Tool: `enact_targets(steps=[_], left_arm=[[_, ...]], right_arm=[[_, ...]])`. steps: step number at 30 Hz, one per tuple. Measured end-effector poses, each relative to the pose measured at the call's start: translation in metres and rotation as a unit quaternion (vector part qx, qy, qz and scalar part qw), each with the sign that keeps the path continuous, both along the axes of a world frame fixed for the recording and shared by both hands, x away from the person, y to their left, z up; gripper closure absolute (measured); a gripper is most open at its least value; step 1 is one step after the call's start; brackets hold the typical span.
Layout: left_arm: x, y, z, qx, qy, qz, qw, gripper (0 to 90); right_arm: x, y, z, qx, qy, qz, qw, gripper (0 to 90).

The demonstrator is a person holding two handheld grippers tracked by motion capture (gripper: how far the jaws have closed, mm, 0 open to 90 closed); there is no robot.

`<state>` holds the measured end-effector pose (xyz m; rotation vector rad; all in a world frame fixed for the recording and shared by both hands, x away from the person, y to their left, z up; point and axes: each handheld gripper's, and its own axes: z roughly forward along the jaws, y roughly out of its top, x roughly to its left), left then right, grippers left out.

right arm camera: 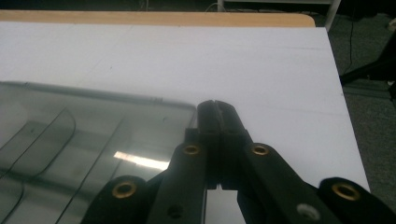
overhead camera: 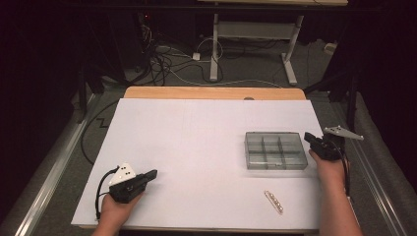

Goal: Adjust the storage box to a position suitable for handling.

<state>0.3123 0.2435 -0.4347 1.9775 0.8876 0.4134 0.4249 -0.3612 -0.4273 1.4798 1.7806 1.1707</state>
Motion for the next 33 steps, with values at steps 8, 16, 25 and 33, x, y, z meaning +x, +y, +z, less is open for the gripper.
enact_targets(steps=[8, 16, 25, 33], left_arm=[[0.000, 0.000, 0.000, -0.003, -0.001, 0.003, 1.0000, 88.0], [-0.001, 0.001, 0.000, -0.003, -0.003, 0.002, 1.0000, 88.0], [-0.001, 0.001, 0.000, -0.004, -0.003, 0.002, 1.0000, 88.0], [-0.001, 0.001, 0.000, -0.004, -0.002, 0.003, 1.0000, 88.0]], right_arm=[[0.028, 0.002, -0.004, 0.005, 0.016, 0.012, 0.9998, 90.0], [0.037, 0.006, -0.004, 0.004, 0.025, 0.022, 0.9994, 90.0], [0.041, 0.004, -0.006, 0.008, 0.041, 0.030, 0.9987, 90.0], [0.041, 0.006, -0.006, 0.015, 0.044, 0.031, 0.9985, 90.0]])
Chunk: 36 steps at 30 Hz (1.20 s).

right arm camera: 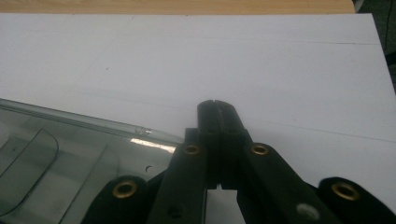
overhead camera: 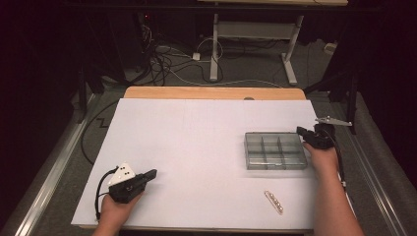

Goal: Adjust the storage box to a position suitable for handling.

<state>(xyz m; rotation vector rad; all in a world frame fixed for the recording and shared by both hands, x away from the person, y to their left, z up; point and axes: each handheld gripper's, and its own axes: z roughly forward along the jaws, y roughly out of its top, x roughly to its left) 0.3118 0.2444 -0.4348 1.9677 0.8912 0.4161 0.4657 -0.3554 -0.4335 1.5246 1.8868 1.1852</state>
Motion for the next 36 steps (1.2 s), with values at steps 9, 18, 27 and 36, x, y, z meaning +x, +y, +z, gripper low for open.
enact_targets(steps=[9, 18, 27, 36], left_arm=[[0.000, 0.000, 0.000, 0.001, 0.000, 0.001, 1.0000, 87.9], [0.000, -0.001, 0.000, 0.003, -0.001, -0.002, 1.0000, 87.9], [0.000, -0.001, 0.000, 0.004, 0.000, -0.004, 1.0000, 87.9], [0.000, -0.001, 0.000, 0.004, 0.001, -0.004, 1.0000, 87.9]], right_arm=[[-0.005, 0.026, 0.001, 0.001, 0.001, 0.029, 0.9996, 90.0], [-0.012, 0.063, 0.003, -0.002, 0.007, 0.072, 0.9974, 90.0], [-0.019, 0.095, 0.005, -0.011, 0.011, 0.109, 0.9939, 90.0], [-0.033, 0.103, 0.011, -0.013, -0.006, 0.116, 0.9932, 90.0]])
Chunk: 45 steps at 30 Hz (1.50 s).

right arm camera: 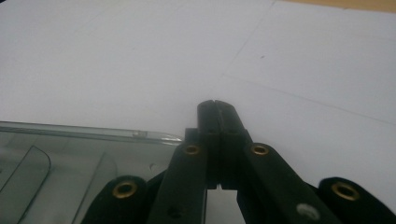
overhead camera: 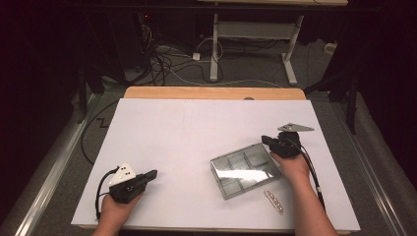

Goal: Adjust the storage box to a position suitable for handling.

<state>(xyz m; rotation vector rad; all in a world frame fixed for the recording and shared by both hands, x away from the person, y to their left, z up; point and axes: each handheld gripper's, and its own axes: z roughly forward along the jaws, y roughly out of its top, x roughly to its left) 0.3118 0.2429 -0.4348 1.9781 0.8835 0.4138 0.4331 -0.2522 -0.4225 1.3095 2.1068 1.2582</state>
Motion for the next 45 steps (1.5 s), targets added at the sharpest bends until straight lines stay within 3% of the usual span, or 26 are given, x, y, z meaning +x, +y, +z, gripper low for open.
enact_targets(steps=[3, 7, 14, 33, 39, 45], left_arm=[[0.001, 0.000, 0.000, 0.001, 0.002, -0.001, 1.0000, 87.9], [0.001, -0.001, 0.000, 0.005, 0.003, -0.001, 1.0000, 87.9], [0.001, 0.000, 0.000, 0.005, 0.003, 0.000, 1.0000, 87.9], [0.001, -0.001, 0.000, 0.005, 0.003, 0.000, 1.0000, 87.9], [0.001, -0.001, 0.000, 0.005, 0.004, -0.001, 1.0000, 87.9], [0.001, -0.001, 0.000, 0.006, 0.004, -0.001, 1.0000, 87.9]], right_arm=[[-0.013, -0.011, 0.002, -0.002, -0.008, -0.010, 0.9999, 90.0], [-0.044, -0.032, -0.005, 0.005, -0.013, -0.023, 0.9996, 90.0], [-0.057, -0.037, -0.017, 0.000, 0.000, -0.017, 0.9998, 90.0], [-0.061, -0.017, -0.023, -0.009, 0.003, 0.036, 0.9993, 90.0], [-0.071, 0.007, -0.021, -0.021, 0.000, 0.067, 0.9975, 90.0], [-0.083, 0.032, -0.019, -0.038, -0.007, 0.106, 0.9936, 90.0]])
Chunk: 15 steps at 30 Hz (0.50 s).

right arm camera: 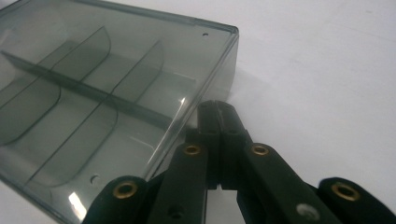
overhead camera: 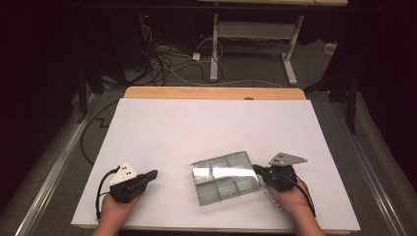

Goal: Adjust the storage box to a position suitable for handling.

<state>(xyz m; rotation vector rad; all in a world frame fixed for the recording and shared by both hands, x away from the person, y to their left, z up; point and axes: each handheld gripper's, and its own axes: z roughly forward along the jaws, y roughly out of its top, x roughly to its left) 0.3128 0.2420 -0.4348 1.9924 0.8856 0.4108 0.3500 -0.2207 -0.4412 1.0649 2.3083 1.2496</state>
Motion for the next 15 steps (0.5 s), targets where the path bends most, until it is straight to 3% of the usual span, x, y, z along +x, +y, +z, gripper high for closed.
enact_targets(steps=[2, 6, 10, 15], left_arm=[[0.000, 0.000, 0.000, 0.000, 0.000, 0.000, 1.0000, 87.9], [0.000, 0.000, 0.000, 0.000, 0.000, 0.000, 1.0000, 87.9], [-0.001, 0.000, 0.000, 0.001, -0.002, -0.003, 1.0000, 87.8], [0.001, -0.001, 0.000, 0.005, 0.002, -0.006, 1.0000, 87.8]], right_arm=[[-0.007, 0.012, 0.002, -0.011, -0.003, 0.021, 0.9997, 90.0], [-0.014, 0.018, 0.003, -0.021, -0.012, 0.019, 0.9995, 90.0], [-0.027, 0.009, 0.005, -0.008, -0.013, 0.004, 0.9999, 90.0], [-0.053, 0.002, 0.000, -0.001, -0.002, 0.006, 1.0000, 90.0]])
